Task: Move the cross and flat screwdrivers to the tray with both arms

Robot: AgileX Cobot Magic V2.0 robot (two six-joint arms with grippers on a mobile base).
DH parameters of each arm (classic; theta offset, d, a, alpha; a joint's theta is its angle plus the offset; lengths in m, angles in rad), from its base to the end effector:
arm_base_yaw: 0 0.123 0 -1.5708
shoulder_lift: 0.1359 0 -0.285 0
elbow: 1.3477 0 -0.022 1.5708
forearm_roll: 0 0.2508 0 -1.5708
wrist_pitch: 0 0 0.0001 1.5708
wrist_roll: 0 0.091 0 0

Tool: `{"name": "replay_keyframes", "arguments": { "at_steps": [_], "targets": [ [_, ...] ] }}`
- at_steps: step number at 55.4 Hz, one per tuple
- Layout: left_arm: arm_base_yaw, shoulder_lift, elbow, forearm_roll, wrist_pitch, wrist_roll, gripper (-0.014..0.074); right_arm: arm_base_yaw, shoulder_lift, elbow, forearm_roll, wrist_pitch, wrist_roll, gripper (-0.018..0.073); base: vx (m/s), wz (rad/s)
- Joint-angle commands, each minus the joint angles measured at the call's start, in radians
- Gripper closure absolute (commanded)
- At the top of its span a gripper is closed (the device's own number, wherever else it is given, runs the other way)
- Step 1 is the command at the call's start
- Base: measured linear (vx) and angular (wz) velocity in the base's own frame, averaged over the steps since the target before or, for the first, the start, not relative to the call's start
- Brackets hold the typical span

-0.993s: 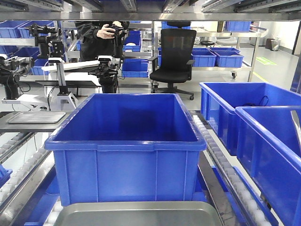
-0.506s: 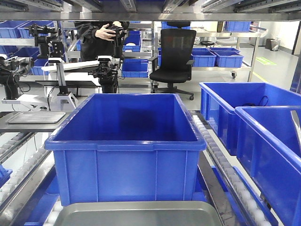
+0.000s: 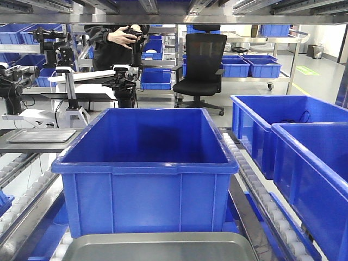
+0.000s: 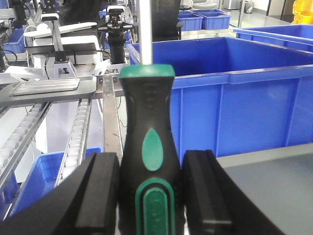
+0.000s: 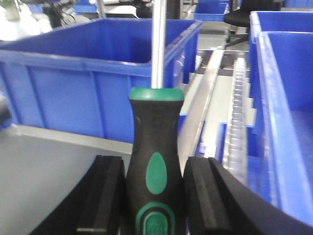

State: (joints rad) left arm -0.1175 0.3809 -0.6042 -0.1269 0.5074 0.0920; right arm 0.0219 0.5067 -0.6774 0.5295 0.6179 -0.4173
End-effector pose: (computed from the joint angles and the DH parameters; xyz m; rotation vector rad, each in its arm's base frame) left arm 0.0723 -0.0142 0.3438 0.1316 1.7615 -0.1534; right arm 0.0914 0.0287 0.3539 -0.2002 1.8506 0.3108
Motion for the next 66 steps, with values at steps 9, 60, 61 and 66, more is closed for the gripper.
{"name": "replay_keyframes", "arguments": {
  "at_steps": [9,60,61,66],
  "targets": [
    [-0.003,0.012,-0.029,-0.011,-0.097,-0.004,0.0602,-0.004,0.005,-0.029,0.085,-0.096,-0.002,0.0567,0.0,0.0],
    [-0.004,0.422,-0.03,-1.12,0.118,0.591,0.0594,0.144,0.434,-0.029,0.627,0.11,-0.27,0.0567,0.0,0.0],
    [-0.004,0.434,-0.03,-1.126,0.123,0.594,0.0594,0.175,0.444,-0.029,0.627,0.082,-0.268,0.0567,0.0,0.0],
    [-0.024,0.506,-0.03,-1.159,0.139,0.6,0.0594,0.325,0.518,-0.029,0.631,-0.065,-0.246,0.0567,0.0,0.0]
  ]
}}
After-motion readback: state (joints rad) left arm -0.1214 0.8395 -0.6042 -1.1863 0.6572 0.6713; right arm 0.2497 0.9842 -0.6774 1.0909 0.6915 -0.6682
